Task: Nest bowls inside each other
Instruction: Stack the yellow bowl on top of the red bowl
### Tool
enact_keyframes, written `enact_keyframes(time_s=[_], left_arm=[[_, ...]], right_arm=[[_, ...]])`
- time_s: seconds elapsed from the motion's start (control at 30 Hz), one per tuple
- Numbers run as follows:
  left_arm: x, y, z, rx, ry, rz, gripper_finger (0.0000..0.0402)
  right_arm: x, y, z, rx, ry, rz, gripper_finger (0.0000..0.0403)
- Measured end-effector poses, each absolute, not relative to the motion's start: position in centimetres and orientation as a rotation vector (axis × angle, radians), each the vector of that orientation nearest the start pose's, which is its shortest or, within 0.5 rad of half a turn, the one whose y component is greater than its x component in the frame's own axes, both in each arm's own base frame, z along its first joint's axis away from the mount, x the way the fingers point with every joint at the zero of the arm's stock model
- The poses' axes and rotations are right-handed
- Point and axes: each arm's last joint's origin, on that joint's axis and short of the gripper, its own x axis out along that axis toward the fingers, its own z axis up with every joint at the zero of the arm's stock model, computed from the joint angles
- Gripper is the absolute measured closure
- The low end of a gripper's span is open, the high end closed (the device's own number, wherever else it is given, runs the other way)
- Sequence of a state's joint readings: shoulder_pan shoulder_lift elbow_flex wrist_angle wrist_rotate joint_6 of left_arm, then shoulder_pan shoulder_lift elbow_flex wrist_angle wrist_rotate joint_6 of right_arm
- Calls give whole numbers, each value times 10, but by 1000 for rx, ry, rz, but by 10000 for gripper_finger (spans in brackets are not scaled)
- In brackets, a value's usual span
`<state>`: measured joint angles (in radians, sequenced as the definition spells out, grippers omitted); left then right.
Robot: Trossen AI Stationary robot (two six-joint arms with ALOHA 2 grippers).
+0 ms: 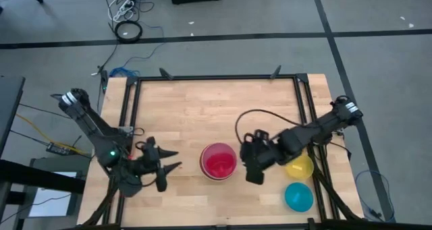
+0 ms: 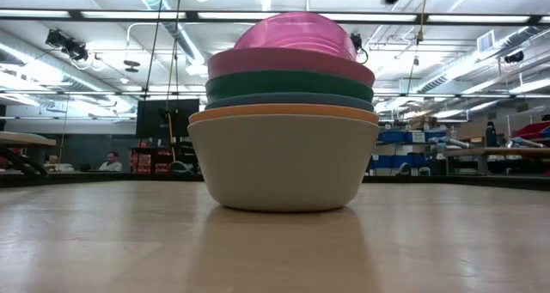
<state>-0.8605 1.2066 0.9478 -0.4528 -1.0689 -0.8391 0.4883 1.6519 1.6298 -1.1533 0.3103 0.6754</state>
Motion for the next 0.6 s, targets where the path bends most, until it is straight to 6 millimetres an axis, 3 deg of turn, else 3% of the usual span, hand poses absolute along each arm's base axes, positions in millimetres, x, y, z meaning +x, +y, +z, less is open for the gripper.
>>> enact_keyframes(time_s=[0.1,0.33,0.6], left_arm=[[192,-173,286,-235,285,329,210],[219,-180,283,-246,256,262,210],[232,-174,285,-212,236,246,210]], right_arm=[[276,158,322,183,1102,-237,146],[242,175,270,267,1321,-304,165],[177,165,243,461,1323,-442,168]])
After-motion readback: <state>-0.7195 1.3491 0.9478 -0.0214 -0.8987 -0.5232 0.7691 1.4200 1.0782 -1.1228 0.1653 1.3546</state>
